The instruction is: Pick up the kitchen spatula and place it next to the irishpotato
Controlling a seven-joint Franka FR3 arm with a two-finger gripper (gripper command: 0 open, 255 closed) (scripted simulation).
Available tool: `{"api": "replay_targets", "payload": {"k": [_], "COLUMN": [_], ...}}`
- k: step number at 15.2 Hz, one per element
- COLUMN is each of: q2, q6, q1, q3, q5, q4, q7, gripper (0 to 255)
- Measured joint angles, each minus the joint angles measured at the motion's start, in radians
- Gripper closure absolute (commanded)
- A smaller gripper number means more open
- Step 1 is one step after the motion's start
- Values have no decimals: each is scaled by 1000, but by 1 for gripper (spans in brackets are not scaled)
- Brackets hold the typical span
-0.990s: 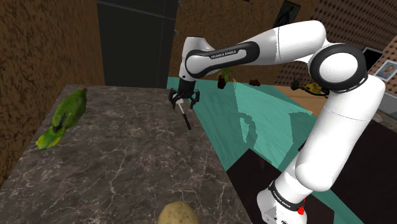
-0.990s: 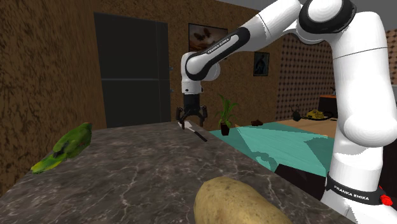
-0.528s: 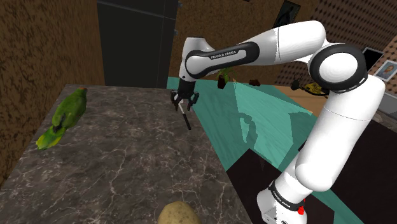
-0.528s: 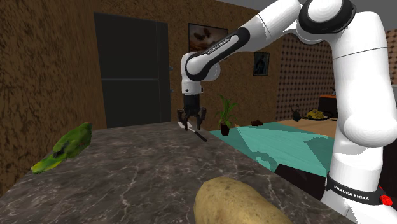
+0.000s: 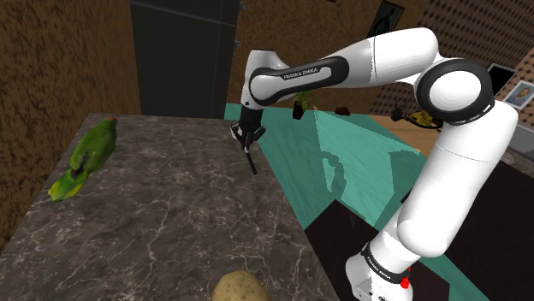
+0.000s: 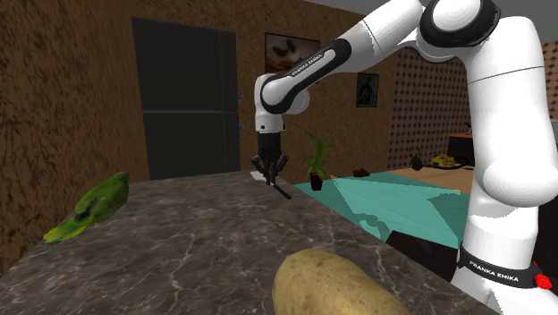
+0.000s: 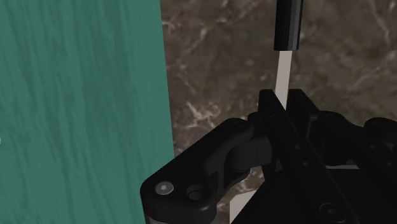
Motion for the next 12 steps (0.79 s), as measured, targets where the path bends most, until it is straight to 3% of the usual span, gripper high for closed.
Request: {"api": "replay_targets", "payload": {"k": [12], "q2": [-45], "q6": [-123], "q1": [-3], "q3": [1], "q5": [9], "q4": [79], "q7": [-4], "gripper": [255]}}
